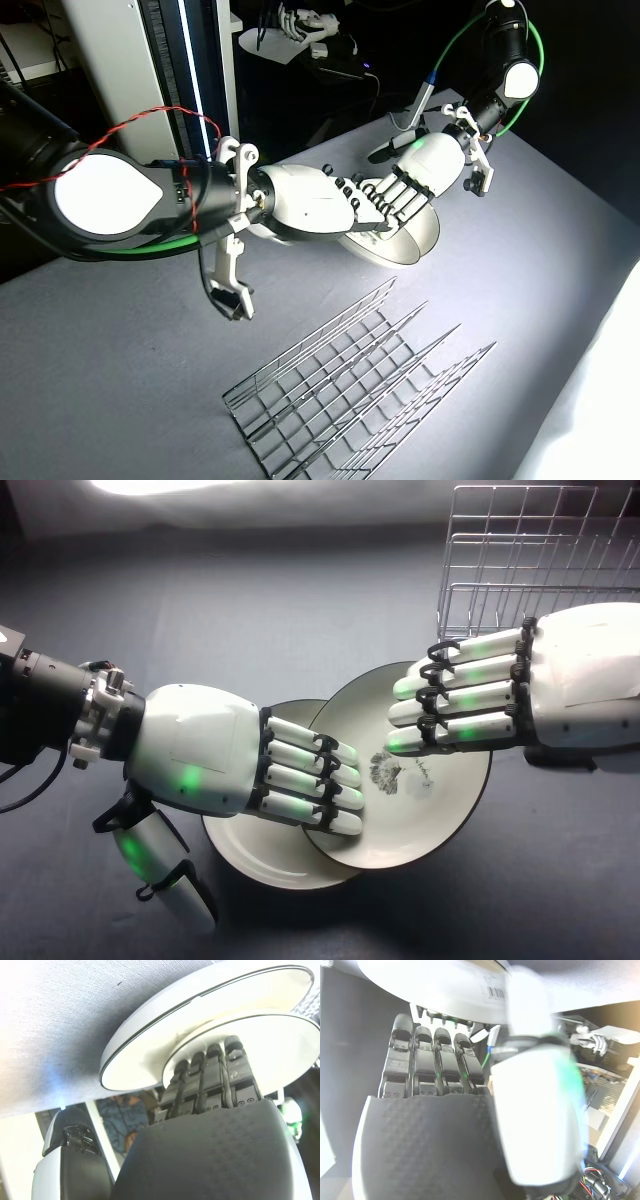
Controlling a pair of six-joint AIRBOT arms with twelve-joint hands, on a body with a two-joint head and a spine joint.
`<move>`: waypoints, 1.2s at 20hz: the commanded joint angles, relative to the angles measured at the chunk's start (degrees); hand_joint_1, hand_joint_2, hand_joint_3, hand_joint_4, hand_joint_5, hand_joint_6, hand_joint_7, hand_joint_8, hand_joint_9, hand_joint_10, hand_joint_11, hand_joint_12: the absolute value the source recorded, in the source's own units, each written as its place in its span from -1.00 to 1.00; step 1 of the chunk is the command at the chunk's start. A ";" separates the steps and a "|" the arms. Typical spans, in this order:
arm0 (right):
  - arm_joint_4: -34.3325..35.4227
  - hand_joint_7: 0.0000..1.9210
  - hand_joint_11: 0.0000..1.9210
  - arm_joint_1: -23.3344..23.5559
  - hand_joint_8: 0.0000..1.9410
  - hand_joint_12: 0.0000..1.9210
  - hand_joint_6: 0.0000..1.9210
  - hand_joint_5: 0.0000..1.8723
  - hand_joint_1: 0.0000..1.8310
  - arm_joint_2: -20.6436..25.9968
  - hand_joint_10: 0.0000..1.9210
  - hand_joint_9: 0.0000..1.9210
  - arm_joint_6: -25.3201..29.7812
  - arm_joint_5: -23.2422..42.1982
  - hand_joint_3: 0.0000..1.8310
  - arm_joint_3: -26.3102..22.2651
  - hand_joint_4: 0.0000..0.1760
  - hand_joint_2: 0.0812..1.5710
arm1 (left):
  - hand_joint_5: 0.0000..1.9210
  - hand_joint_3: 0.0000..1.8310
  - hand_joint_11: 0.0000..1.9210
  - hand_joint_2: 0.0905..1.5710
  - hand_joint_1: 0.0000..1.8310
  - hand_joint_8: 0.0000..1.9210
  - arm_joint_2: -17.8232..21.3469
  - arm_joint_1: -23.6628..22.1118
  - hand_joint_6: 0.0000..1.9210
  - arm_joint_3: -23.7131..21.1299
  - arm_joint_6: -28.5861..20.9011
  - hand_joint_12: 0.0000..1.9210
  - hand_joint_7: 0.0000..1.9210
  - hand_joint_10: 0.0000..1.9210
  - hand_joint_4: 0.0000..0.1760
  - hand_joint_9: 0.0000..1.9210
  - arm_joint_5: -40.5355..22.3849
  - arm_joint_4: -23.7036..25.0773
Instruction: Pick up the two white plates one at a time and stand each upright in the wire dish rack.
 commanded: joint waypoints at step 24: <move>3.09 -0.94 -1.00 -3.80 -0.99 -0.32 -0.98 -0.90 0.75 -8.06 -0.98 -0.93 -0.18 -0.45 -1.00 5.51 -1.00 0.68 | -1.00 -1.00 -1.00 0.25 -1.00 -1.00 -0.83 0.49 -1.00 1.05 -0.14 -1.00 -1.00 -1.00 -1.00 -1.00 0.89 2.29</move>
